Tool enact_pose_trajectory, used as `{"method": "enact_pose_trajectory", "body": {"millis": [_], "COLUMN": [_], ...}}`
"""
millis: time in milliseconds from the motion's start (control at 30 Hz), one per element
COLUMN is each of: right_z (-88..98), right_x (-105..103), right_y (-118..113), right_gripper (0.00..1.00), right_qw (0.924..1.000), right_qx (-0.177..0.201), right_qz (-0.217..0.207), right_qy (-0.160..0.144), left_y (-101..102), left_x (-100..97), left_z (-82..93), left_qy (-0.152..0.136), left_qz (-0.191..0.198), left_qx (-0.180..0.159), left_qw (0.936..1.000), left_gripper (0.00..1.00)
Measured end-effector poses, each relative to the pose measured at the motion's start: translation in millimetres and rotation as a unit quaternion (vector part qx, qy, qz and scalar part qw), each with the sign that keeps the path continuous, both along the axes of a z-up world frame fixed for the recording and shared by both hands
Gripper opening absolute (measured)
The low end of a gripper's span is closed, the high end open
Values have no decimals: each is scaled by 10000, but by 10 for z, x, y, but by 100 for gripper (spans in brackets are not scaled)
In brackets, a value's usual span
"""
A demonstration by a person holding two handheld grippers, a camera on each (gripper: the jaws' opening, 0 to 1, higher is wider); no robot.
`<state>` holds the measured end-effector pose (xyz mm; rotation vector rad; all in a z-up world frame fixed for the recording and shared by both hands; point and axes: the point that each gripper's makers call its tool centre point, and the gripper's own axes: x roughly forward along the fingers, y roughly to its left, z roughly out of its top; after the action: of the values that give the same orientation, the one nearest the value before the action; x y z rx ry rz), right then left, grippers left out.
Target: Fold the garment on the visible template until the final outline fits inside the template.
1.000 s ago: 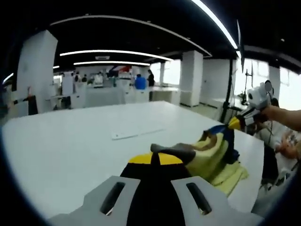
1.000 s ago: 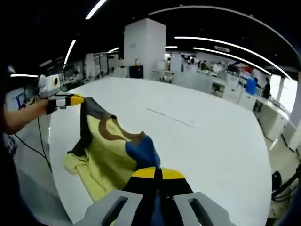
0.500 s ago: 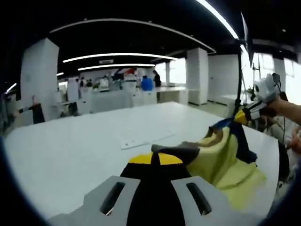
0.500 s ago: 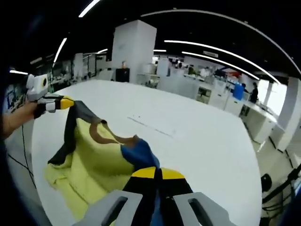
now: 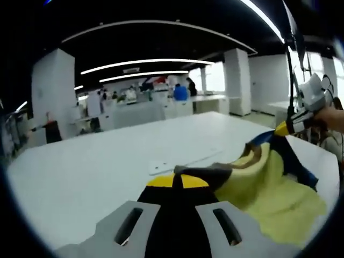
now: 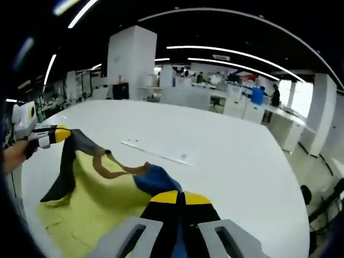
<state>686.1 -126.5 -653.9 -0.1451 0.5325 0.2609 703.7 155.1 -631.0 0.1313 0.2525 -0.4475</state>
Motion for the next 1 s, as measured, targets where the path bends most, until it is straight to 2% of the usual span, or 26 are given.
{"method": "enact_pose_trajectory", "body": {"millis": [267, 433, 567, 767, 1000], "right_z": [-379, -652, -808, -987, -1077], "right_x": [272, 380, 457, 507, 558], "right_y": [-41, -21, -41, -85, -80], "right_gripper": [0, 0, 0, 0, 0], "right_qw": [9994, 9982, 9973, 9958, 9952], "right_qx": [-234, -287, -336, -400, -484], "right_qz": [-162, -172, -205, -240, -136], "right_qy": [177, 491, 623, 786, 844], "left_y": [-44, -33, -11, 38, 55], "left_x": [260, 360, 418, 511, 546], "left_z": [-378, -656, -804, -1010, -1126], "left_qy": [303, 544, 644, 784, 833], "left_qz": [66, 102, 111, 153, 117], "left_qx": [46, 211, 309, 507, 721], "left_qw": [9995, 9982, 9974, 9955, 9938], "left_gripper": [0, 0, 0, 0, 0]}}
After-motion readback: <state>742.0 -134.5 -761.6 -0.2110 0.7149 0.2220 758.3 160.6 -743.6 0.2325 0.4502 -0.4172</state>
